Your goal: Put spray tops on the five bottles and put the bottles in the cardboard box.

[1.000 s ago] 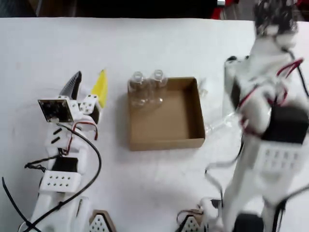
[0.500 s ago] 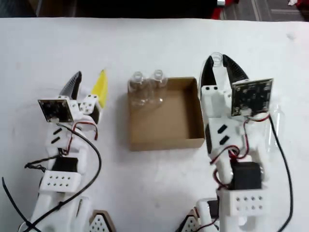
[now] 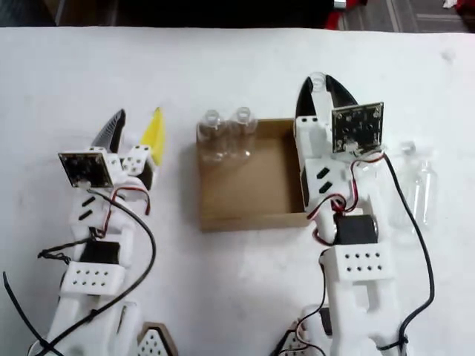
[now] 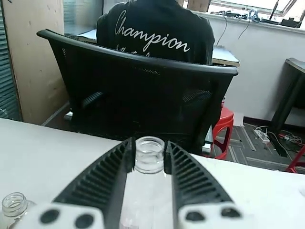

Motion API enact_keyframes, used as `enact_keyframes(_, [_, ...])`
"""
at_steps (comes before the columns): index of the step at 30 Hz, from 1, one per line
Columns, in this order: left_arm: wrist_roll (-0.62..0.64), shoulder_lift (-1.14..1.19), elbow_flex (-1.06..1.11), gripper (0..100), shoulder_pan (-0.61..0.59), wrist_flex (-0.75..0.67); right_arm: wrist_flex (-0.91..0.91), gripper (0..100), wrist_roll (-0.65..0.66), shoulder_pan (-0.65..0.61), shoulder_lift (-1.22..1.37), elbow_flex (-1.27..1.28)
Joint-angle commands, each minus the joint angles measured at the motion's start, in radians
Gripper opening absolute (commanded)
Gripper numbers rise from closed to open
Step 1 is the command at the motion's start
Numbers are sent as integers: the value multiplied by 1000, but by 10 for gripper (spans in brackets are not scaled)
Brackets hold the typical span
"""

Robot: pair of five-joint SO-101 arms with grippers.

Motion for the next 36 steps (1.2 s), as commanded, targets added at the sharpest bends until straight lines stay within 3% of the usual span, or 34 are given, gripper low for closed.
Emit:
enact_keyframes(1, [-15, -33, -48, 210, 12, -2, -42, 15, -11, -35, 4, -6])
enact_keyframes(11, [-15, -33, -48, 210, 12, -2, -423, 15, -9, -71, 5, 256])
enact_keyframes(17, [-15, -33, -48, 210, 12, -2, -469, 15, -9, -81, 45, 278])
enact_keyframes(26, [-15, -33, -48, 210, 8, -2, -680, 15, -9, -74, 506, 143])
enact_keyframes(36, [-15, -33, -48, 210, 12, -2, -725, 15, -9, -91, 599, 135])
